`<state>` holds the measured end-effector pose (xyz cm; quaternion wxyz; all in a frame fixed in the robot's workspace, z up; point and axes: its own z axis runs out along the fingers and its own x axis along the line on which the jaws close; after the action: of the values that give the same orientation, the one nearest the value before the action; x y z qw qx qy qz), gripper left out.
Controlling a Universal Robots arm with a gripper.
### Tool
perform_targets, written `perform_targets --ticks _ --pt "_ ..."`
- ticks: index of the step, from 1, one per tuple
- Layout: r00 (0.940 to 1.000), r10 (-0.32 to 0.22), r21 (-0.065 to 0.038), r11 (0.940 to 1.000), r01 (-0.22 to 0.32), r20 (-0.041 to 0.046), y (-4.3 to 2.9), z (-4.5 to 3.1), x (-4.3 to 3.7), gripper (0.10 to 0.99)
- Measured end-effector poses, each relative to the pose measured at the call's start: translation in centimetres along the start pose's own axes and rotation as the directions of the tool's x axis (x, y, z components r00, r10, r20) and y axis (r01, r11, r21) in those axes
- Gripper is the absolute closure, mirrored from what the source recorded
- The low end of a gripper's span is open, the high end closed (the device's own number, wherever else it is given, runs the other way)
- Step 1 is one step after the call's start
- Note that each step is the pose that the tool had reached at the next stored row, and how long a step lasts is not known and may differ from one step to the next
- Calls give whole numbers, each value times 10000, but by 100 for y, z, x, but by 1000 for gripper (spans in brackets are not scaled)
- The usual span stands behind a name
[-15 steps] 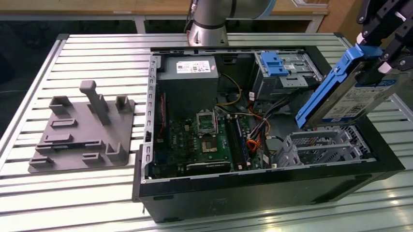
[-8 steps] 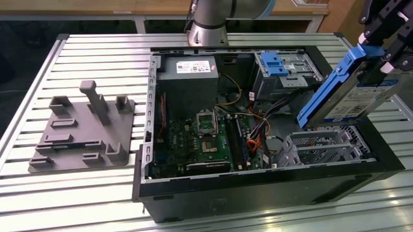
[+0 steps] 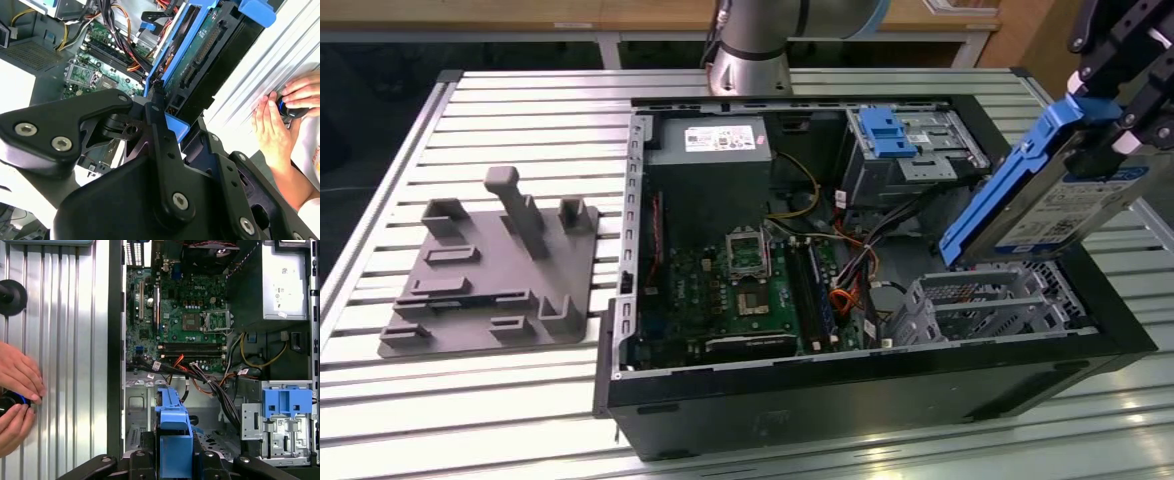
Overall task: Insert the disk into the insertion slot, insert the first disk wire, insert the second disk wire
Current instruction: 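Insert the disk into the insertion slot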
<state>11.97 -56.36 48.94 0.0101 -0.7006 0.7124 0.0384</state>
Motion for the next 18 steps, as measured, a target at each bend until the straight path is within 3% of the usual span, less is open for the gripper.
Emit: perform_targets --ticks 18 --pt "10000 1 1 10000 -1 1 -27 76 5 725"
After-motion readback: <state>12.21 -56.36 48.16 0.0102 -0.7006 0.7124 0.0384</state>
